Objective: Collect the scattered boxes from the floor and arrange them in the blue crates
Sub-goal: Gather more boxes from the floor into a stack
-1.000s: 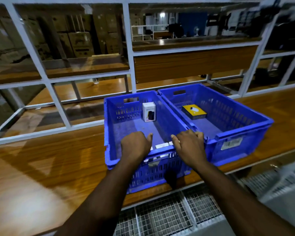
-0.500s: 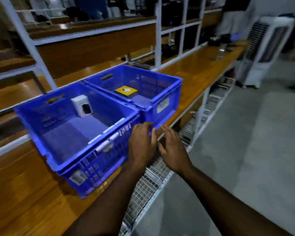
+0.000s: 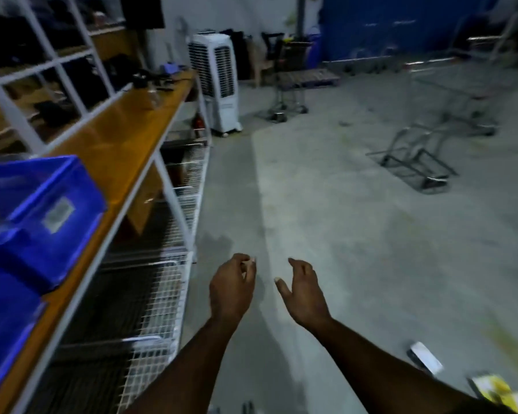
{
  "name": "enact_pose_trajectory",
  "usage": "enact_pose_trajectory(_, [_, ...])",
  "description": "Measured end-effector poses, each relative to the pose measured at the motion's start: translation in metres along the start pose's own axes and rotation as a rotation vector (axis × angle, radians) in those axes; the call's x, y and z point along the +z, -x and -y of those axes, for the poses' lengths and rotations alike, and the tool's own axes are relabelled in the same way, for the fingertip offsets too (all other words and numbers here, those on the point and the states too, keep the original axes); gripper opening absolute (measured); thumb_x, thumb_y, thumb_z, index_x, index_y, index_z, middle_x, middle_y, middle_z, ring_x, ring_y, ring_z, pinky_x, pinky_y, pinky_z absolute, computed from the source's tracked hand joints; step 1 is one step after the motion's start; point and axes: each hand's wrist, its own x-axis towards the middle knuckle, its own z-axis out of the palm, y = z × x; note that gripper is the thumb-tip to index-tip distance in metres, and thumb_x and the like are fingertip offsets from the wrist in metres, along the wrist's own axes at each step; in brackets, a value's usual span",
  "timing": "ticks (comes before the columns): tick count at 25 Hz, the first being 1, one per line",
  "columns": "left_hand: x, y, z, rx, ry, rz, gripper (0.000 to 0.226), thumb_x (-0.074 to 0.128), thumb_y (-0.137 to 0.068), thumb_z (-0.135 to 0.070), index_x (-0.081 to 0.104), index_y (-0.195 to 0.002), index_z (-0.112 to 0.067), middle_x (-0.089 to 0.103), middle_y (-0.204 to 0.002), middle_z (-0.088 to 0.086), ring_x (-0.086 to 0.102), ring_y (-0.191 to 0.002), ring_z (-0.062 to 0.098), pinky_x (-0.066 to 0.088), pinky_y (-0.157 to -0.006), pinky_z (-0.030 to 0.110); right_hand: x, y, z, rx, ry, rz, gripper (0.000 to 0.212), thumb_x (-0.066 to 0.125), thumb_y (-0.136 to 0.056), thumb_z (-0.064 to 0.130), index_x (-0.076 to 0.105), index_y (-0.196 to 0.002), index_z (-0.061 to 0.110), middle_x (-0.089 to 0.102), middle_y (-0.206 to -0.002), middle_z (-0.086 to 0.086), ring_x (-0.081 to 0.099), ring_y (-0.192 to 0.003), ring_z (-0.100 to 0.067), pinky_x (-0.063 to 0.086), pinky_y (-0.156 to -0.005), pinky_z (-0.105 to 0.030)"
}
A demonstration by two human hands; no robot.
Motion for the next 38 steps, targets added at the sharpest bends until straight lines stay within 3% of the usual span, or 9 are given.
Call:
enact_pose_trajectory(9, [0.177,0.147,-0.217,0.300,0.084,0.443,0.027,0.050,-0.098,-0.046,0.068,-0.101,-0.026,0.074,-0.090,-0.009,0.068,-0.083,0.011,0.042,-0.067,0.022,-0.185,0.150,-0.219,0.419,0.024,-0.351,0.058,0.053,-0.097,0.041,0.040,-0.145,0.011,0.043,-0.142,-0.010,0.039,-0.135,-0.026,0.036,-0.109,-0.037])
enact_pose_trajectory(17, [0.290,0.246,-0.329,0.546,0.042,0.868,0.022,0.056,-0.096,-0.043,0.068,-0.102,-0.026,0.075,-0.093,-0.006,0.069,-0.092,0.016,0.050,-0.076,0.028,-0.268,0.262,-0.341,0.823,0.000,-0.568,0.053,0.059,-0.095,0.038,0.047,-0.137,0.009,0.049,-0.131,-0.012,0.043,-0.128,-0.030,0.037,-0.102,-0.037])
enact_pose_trajectory(22, [0.369,0.250,-0.366,0.648,-0.026,1.054,0.025,0.056,-0.096,-0.042,0.067,-0.111,-0.024,0.075,-0.099,-0.004,0.067,-0.101,0.017,0.046,-0.080,0.027,-0.292,0.263,-0.400,0.982,0.019,-0.612,0.049,0.061,-0.094,0.035,0.050,-0.132,0.007,0.052,-0.125,-0.016,0.046,-0.122,-0.034,0.039,-0.097,-0.039])
enact_pose_trajectory(27, [0.437,0.229,-0.391,0.696,-0.087,1.192,0.025,0.057,-0.095,-0.041,0.064,-0.112,-0.025,0.076,-0.092,-0.004,0.068,-0.100,0.015,0.046,-0.079,0.026,-0.309,0.236,-0.443,1.069,0.030,-0.601,0.052,0.062,-0.094,0.034,0.050,-0.135,0.006,0.054,-0.127,-0.016,0.046,-0.124,-0.033,0.039,-0.100,-0.040])
enact_pose_trajectory(30, [0.481,0.221,-0.413,0.723,-0.120,1.237,0.025,0.056,-0.095,-0.039,0.063,-0.115,-0.025,0.076,-0.090,-0.003,0.066,-0.102,0.016,0.046,-0.082,0.027,-0.316,0.218,-0.472,1.096,-0.002,-0.612,0.048,0.063,-0.092,0.035,0.053,-0.131,0.008,0.056,-0.123,-0.013,0.051,-0.118,-0.032,0.043,-0.097,-0.041])
enact_pose_trajectory(34, [0.527,0.225,-0.432,0.681,-0.154,1.318,0.028,0.057,-0.095,-0.039,0.061,-0.119,-0.024,0.074,-0.091,-0.005,0.067,-0.098,0.015,0.043,-0.077,0.025,-0.317,0.204,-0.514,1.148,-0.065,-0.614,0.052,0.062,-0.093,0.037,0.048,-0.136,0.012,0.051,-0.131,-0.009,0.047,-0.123,-0.028,0.042,-0.099,-0.037])
enact_pose_trajectory(38, [0.588,0.229,-0.442,0.665,-0.241,1.319,0.033,0.058,-0.094,-0.037,0.057,-0.124,-0.023,0.073,-0.101,-0.004,0.066,-0.104,0.019,0.045,-0.082,0.027,-0.323,0.185,-0.590,1.189,-0.145,-0.544,0.055,0.064,-0.091,0.036,0.049,-0.136,0.009,0.052,-0.130,-0.013,0.047,-0.125,-0.030,0.041,-0.099,-0.038])
